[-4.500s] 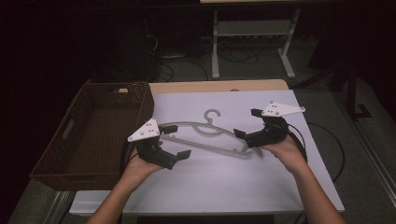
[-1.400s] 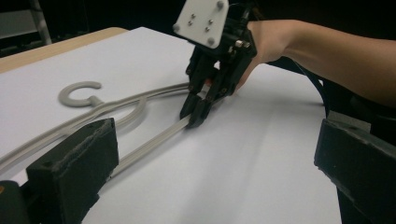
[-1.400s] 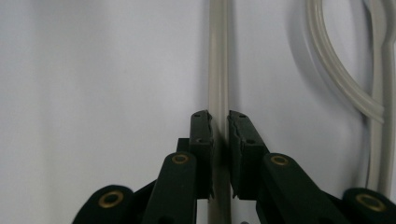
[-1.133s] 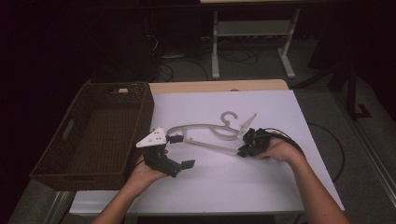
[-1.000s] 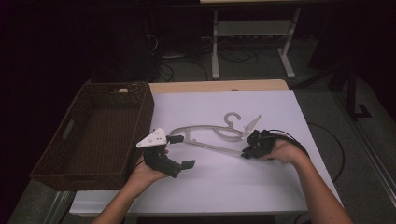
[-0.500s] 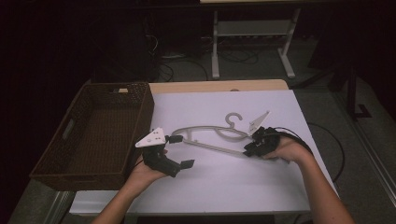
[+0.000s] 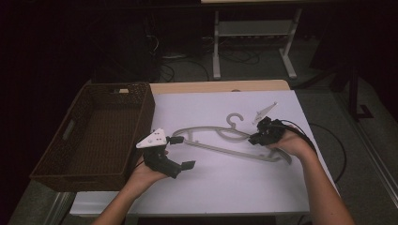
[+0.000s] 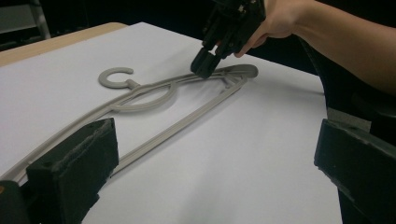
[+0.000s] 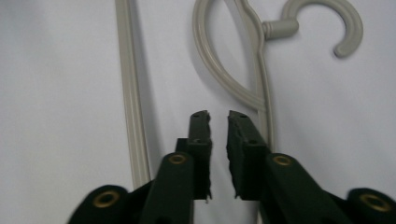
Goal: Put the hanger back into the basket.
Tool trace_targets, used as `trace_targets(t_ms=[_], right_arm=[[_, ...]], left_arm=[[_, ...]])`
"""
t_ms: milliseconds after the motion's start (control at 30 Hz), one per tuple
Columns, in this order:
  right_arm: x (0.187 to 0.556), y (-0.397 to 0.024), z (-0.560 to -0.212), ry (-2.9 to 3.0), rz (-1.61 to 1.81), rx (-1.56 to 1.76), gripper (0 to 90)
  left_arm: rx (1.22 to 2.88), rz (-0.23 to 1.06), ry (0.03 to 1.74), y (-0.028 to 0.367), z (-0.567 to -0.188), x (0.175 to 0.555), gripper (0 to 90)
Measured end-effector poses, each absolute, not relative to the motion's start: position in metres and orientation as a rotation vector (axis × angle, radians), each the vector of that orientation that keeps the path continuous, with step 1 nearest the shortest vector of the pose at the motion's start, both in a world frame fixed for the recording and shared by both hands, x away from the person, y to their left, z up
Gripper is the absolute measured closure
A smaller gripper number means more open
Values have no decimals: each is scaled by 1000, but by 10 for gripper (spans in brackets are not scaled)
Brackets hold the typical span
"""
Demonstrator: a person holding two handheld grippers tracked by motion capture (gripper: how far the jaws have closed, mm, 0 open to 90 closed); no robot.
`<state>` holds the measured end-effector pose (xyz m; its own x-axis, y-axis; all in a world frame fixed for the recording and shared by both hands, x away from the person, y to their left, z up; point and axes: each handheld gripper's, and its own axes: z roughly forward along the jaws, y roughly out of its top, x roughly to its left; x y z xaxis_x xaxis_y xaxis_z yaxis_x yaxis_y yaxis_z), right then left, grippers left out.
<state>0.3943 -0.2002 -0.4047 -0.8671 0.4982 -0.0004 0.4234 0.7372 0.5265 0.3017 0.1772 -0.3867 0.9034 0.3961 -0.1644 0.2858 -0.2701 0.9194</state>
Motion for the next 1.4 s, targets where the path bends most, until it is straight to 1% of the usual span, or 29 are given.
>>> trace_targets(t_ms=[67,133,400,633,700,900,933,1067,1233,1400], right_arm=[[393,-205,-404,2794,776,778,868],[394,-208,-405,2791,747,799,891],[403,-213,-421,2786,622,877,894],[415,-210,-424,2737,585,908,895],[426,-210,-428,2698,548,943,894],[443,-214,-430,2616,573,1023,895],[451,-216,-431,2557,538,1022,895],[458,-220,-432,2510,562,1080,895],[450,-204,-424,2542,653,1039,894],[444,-153,-421,2623,830,949,895]], left_arm=[[1873,117,505,178,-387,302,0],[1874,119,506,178,-387,302,0],[1876,116,502,176,-387,302,0],[1872,115,504,177,-387,302,0],[1874,115,500,177,-387,302,0],[1881,113,498,176,-388,302,0],[1881,112,499,176,-388,302,0],[1882,111,505,176,-388,301,0],[1880,113,507,177,-389,303,0],[1887,112,506,176,-390,303,0]])
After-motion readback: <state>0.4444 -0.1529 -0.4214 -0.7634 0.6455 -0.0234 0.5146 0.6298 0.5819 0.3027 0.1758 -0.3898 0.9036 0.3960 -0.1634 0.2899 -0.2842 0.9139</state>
